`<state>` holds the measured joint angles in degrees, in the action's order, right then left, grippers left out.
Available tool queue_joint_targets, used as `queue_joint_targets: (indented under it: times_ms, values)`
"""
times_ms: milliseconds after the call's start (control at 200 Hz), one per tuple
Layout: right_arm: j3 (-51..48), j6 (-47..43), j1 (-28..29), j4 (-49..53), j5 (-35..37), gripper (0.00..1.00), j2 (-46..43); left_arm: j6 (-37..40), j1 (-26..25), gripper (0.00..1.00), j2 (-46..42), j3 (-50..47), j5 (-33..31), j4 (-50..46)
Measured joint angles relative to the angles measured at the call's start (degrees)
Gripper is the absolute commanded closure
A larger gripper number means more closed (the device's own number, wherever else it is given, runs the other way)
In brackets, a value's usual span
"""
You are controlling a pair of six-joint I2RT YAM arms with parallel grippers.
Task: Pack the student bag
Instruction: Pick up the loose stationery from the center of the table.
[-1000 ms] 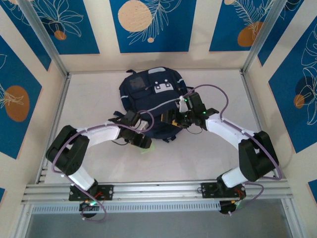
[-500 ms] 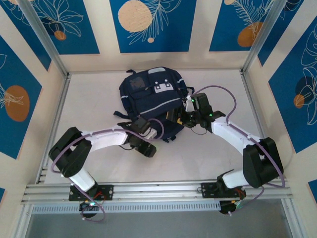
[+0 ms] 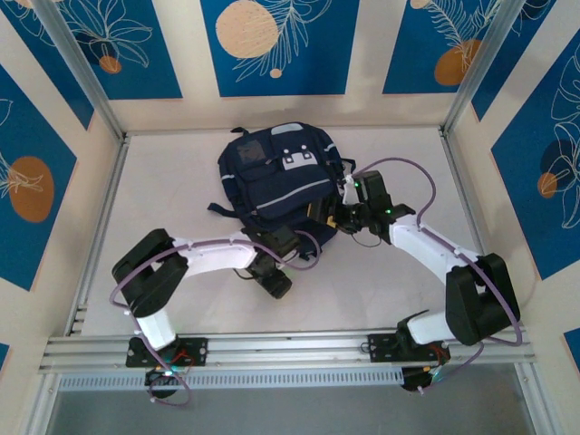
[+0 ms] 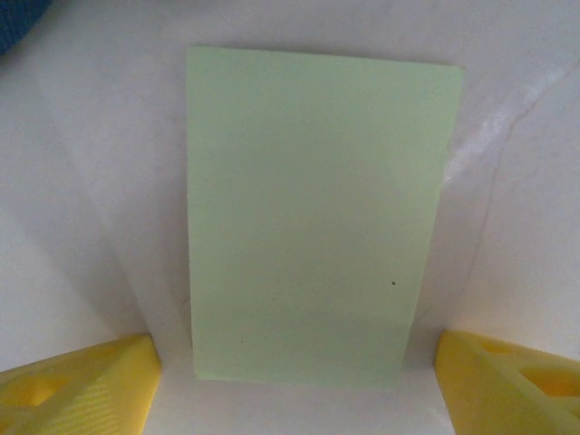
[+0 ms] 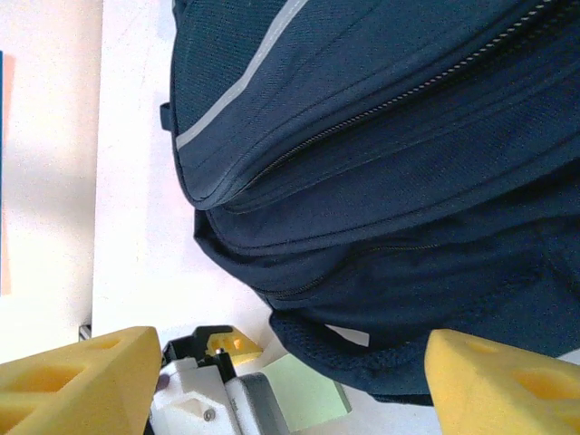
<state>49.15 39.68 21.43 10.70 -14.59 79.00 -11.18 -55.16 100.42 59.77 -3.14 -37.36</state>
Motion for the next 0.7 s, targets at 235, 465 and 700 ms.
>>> queue_joint_targets:
  times_ms: [235, 465, 700]
  values:
    - [-1.6, 0.9, -1.9, 0.0, 0.0, 0.23, -1.6, -0.3, -2.0, 0.49, 0.6, 0.8, -0.8, -0.3]
    - [-2.3, 1.0, -4.2, 0.0, -0.4, 0.23, -2.6, 0.7, -2.3, 0.55, 0.0, 0.7, 0.0, -0.2]
    - [-2.3, 1.0, -7.6, 1.2, -2.4, 0.23, -2.8, 2.4, -2.3, 0.54, -5.4, 0.7, 1.9, -1.0]
